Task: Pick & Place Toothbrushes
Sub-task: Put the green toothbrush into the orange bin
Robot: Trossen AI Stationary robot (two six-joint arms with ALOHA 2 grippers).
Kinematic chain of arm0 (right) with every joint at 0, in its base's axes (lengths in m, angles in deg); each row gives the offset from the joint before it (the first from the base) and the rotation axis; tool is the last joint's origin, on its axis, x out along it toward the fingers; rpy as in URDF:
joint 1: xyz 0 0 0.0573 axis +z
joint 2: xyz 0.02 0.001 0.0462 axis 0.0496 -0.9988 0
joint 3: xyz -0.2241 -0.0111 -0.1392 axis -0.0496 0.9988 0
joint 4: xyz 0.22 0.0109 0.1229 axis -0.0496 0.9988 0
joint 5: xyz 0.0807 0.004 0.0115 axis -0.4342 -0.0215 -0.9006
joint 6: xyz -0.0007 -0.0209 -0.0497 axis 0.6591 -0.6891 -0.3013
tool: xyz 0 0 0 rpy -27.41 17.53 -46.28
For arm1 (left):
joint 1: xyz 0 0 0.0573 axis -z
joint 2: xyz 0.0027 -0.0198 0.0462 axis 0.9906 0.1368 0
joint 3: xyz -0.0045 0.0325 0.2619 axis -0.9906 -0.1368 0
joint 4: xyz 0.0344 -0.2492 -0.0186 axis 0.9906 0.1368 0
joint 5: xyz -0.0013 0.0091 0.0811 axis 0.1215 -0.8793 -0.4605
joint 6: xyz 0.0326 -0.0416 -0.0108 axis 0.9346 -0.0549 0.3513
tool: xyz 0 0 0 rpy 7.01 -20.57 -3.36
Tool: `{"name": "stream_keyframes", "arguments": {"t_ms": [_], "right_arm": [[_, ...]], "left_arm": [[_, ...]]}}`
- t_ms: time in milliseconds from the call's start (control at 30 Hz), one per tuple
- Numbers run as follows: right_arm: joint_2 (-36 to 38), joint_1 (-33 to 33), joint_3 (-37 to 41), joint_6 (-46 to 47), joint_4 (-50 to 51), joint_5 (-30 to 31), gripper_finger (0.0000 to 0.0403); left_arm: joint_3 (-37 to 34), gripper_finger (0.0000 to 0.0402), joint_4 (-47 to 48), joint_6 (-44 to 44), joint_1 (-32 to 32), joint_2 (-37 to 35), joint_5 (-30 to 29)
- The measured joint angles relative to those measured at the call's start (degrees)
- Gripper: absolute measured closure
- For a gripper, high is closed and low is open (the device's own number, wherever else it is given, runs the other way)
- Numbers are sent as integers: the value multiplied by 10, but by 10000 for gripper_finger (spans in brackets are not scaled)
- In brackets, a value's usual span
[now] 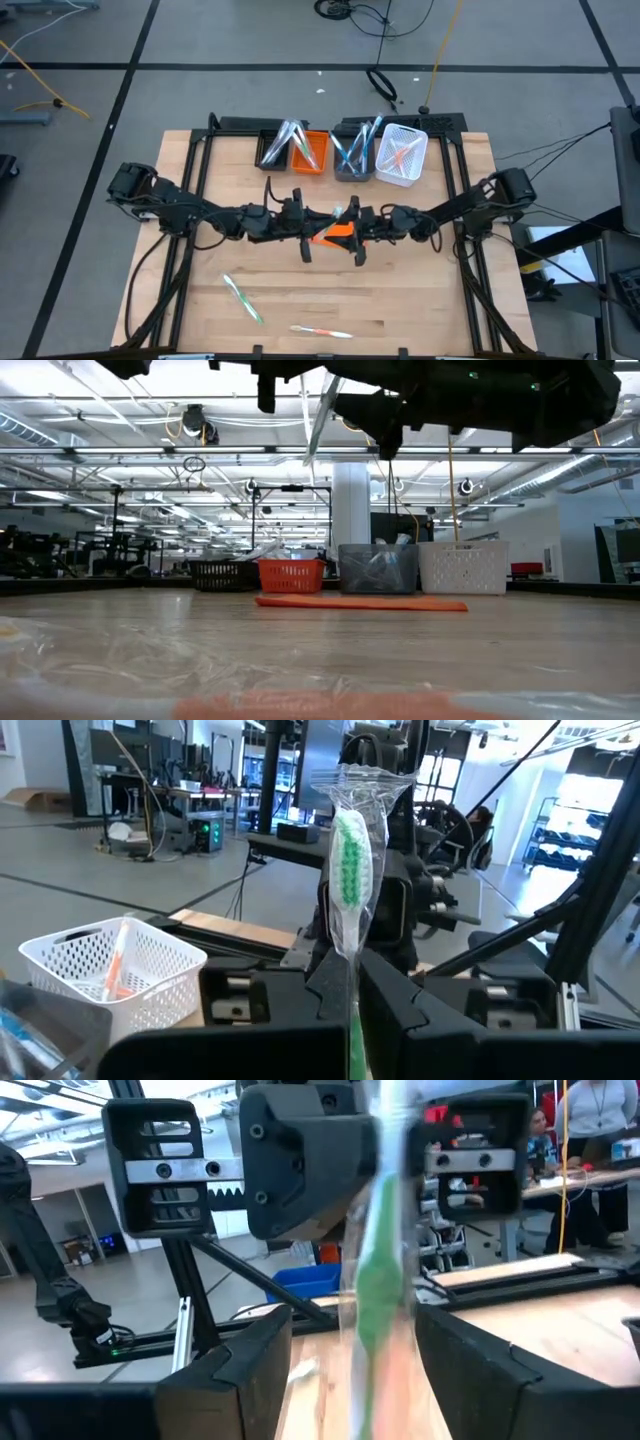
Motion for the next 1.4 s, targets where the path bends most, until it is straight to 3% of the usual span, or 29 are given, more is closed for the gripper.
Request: {"name": "stream_keyframes", "arguments": {"t_ms": [167,333,767,1100,1200,1400], "right_arm": [[-22,0,-20,-4,7,0,243],[-20,0,-20,-14,36,2,366],[-7,0,-20,-18,106,25,366],[107,8,-10,-34,256,60,366],[142,6,-3,-18,298,61,366],[180,-17,3,26,391,88,366]], "left_arm": [[0,399,0,4,0,0,0],[0,391,4,18,0,0,-12],[1,385,71,41,-1,-6,-15],[1,384,176,40,1,-51,-38],[-1,384,239,35,1,-68,-38],[0,362,272,18,2,-66,-33]]}}
